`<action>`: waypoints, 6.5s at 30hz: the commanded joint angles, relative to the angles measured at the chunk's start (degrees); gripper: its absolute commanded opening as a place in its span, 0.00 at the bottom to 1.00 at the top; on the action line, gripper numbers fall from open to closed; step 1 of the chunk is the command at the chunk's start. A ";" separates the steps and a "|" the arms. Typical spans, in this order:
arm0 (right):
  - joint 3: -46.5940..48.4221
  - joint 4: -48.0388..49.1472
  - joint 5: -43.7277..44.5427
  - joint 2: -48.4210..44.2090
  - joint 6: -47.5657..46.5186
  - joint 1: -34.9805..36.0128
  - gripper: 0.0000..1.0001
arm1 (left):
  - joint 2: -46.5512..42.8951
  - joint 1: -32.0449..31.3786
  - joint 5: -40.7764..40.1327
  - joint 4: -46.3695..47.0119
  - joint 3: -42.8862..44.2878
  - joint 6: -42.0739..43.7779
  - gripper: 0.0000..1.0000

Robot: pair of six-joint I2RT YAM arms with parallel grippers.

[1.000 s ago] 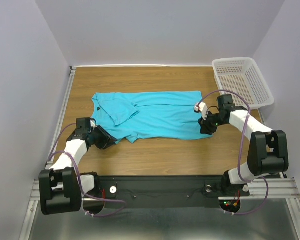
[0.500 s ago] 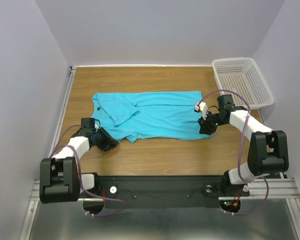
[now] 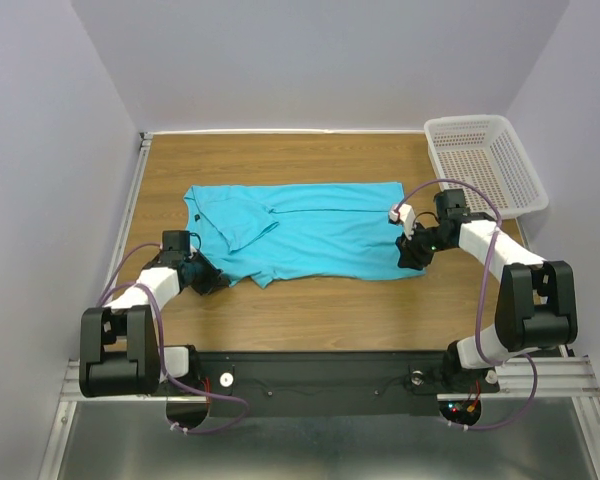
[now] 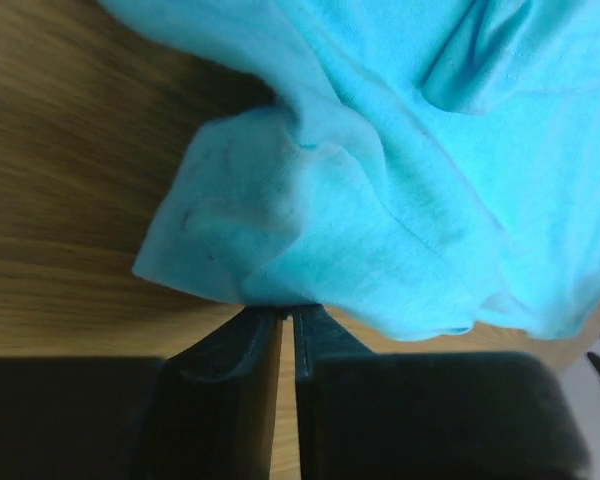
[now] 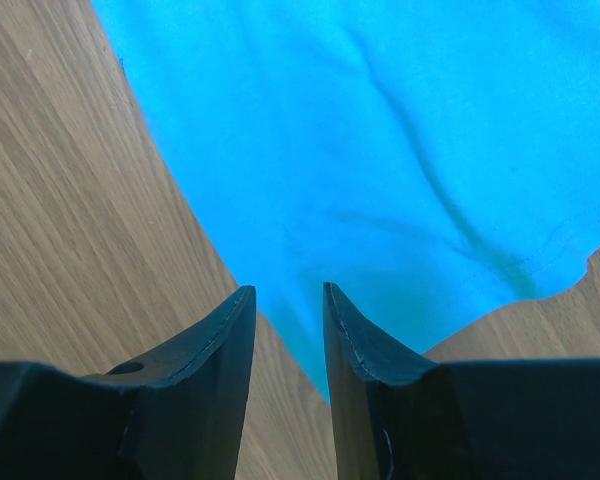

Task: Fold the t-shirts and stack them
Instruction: Fold the tshirt

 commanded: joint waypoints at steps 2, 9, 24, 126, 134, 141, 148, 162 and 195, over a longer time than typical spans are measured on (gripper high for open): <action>1.16 1.58 -2.51 -2.52 0.24 -0.30 0.39 | 0.70 -0.35 -1.57 -0.92 1.37 1.48 0.00; 0.81 1.66 -3.30 -3.49 -0.02 -0.39 0.39 | -7.55 -3.34 3.27 -10.39 2.34 0.35 0.00; 0.72 1.93 -3.83 -4.63 0.06 -0.39 0.39 | -18.64 -3.34 4.68 -25.87 7.86 1.39 0.00; -4.82 -4.14 10.41 0.73 -20.60 -0.39 0.00 | -5.71 12.83 5.29 -14.10 8.57 11.42 0.00; -1.30 -4.31 8.04 -5.33 -12.25 -0.56 0.01 | -9.58 14.15 8.63 -14.81 8.31 10.89 0.00; 1.33 -4.05 6.28 -5.69 -6.45 -2.50 0.01 | -10.02 15.73 10.30 -14.72 9.54 10.19 0.00; 3.79 -3.17 6.63 -3.59 -2.66 -4.52 0.01 | -10.29 17.48 10.92 -15.25 11.21 9.40 0.00; 7.58 -2.29 2.24 0.90 1.21 -5.40 0.00 | -9.15 20.83 14.70 -12.79 12.70 5.53 0.00; 10.83 -3.09 -0.05 7.85 1.38 -5.40 0.01 | -7.74 24.25 21.47 -2.42 6.20 -2.12 0.00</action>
